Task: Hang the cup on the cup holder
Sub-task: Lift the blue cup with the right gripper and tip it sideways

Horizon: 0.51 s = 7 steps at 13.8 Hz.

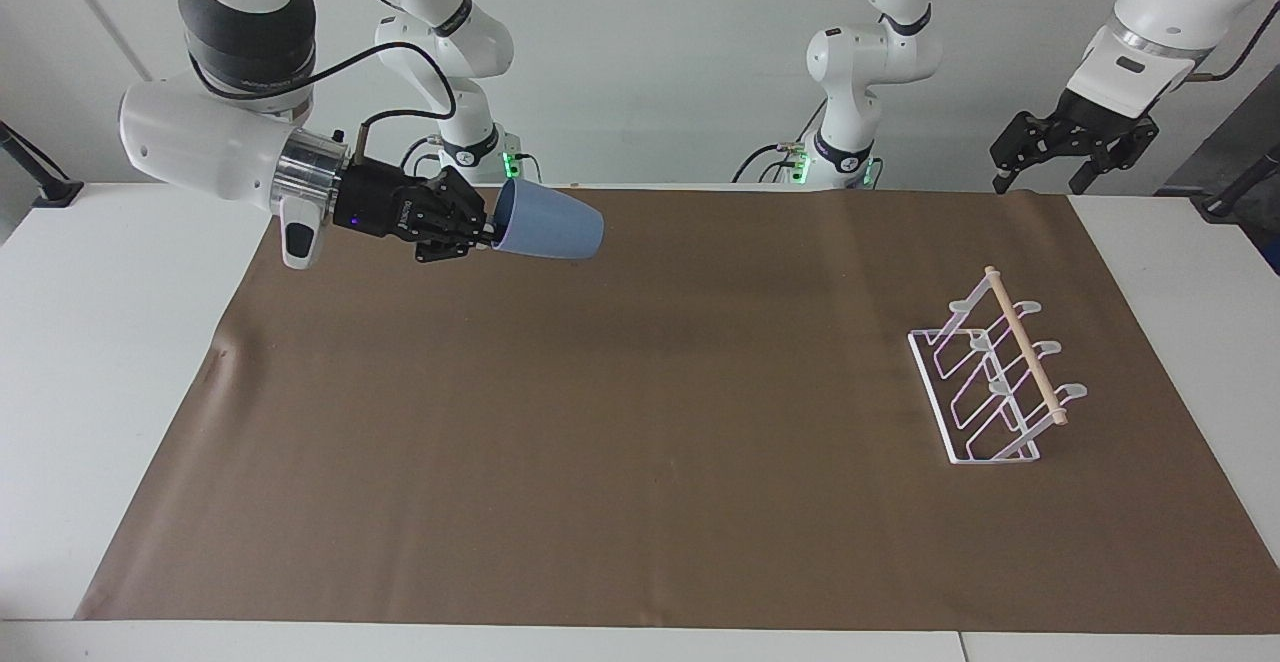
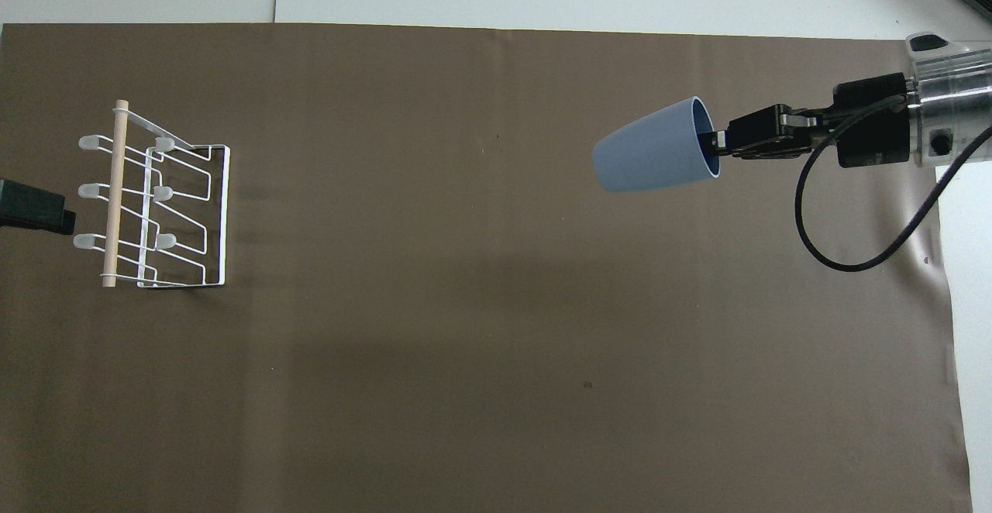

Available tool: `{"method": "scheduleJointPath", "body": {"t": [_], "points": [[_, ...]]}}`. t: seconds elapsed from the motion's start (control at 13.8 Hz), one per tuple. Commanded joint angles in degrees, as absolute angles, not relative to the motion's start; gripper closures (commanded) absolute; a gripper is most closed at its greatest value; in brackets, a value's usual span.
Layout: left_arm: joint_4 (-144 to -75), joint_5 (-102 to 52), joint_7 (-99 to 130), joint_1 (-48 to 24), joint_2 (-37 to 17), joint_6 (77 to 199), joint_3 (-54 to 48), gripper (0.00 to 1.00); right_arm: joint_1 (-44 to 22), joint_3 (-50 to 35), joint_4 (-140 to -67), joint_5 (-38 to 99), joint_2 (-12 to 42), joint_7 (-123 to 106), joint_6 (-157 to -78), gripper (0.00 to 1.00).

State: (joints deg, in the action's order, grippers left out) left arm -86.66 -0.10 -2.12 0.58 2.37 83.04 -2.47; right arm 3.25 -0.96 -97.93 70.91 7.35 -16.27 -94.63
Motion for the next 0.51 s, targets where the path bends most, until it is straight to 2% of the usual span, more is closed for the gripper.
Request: {"method": "scheduleJointPath", "body": {"t": [0.0,0.15,0.44], "points": [[-88.24,0.62,-2.37,1.05,3.78,82.62,-2.72,0.0,3.25,-1.14,-104.5,78.64,4.22,-17.49,-95.45,1.0],[-88.24,0.62,-2.37,1.05,3.78,82.44,-2.72,0.0,2.47,-1.14,-105.64,83.03,5.01,-17.58,-96.06,1.0],[-88.15,-2.53,2.26,-0.17,3.87,82.0,-3.34,0.0,-3.85,-1.14,-107.13,92.09,6.06,-18.54,-105.17,1.0]]}}
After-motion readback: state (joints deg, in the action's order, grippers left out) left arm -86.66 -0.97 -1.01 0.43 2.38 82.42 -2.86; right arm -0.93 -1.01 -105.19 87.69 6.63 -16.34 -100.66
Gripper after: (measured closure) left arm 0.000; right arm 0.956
